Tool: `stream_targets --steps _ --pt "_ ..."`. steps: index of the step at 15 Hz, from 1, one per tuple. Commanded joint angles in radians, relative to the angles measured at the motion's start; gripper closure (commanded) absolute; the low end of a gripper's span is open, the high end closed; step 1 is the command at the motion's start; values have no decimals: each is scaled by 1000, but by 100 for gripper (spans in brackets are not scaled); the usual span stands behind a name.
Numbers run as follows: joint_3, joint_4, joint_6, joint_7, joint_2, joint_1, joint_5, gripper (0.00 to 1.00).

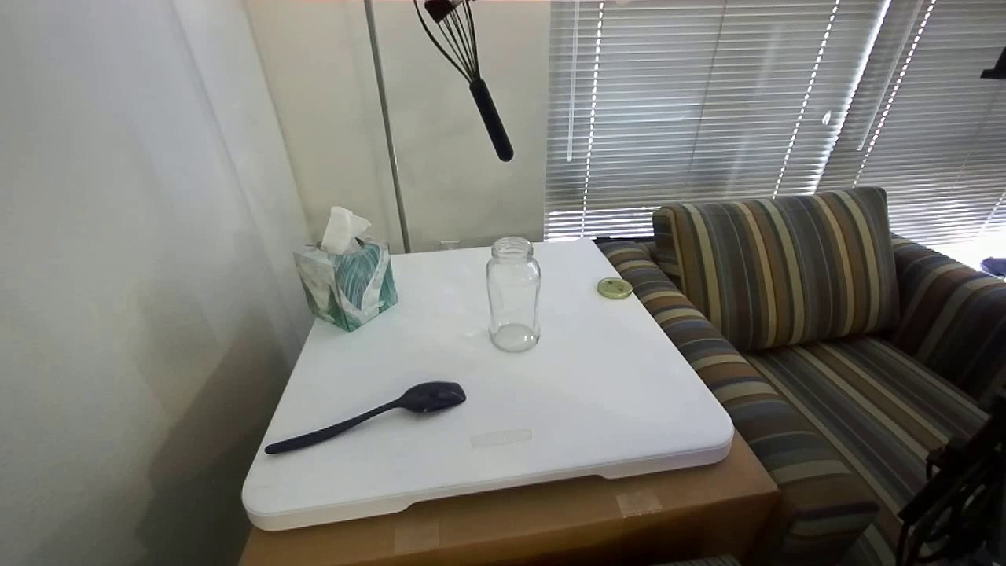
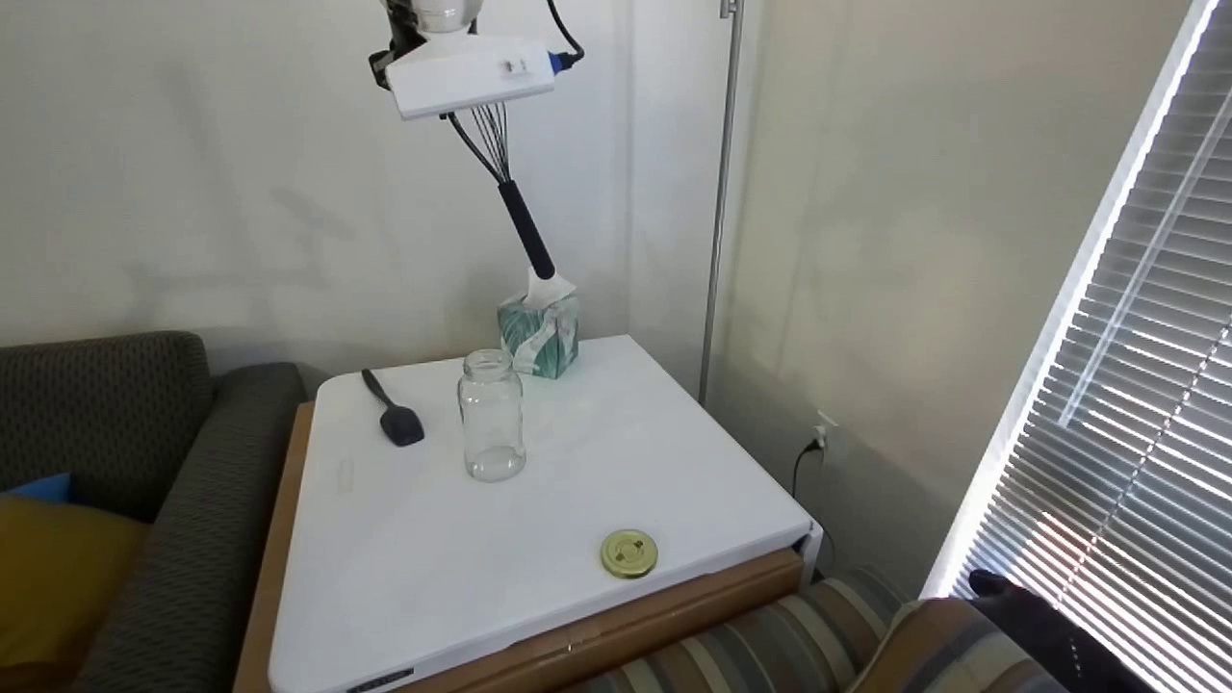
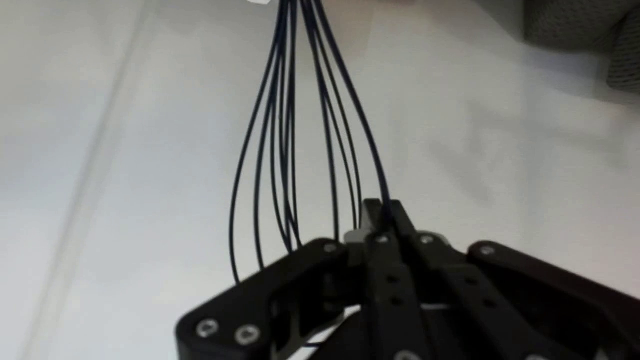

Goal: Put the whisker in the glass bottle

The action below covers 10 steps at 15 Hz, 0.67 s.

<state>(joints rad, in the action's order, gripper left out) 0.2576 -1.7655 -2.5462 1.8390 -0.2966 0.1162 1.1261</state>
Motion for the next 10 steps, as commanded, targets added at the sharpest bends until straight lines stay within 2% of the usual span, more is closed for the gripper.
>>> stream_targets --steps 1,5,10 --pt "-49 -45 53 161 24 5 220 99" --pt "-127 -72 177 146 25 -13 301 99" --pt "-189 -71 319 52 20 -25 281 99"
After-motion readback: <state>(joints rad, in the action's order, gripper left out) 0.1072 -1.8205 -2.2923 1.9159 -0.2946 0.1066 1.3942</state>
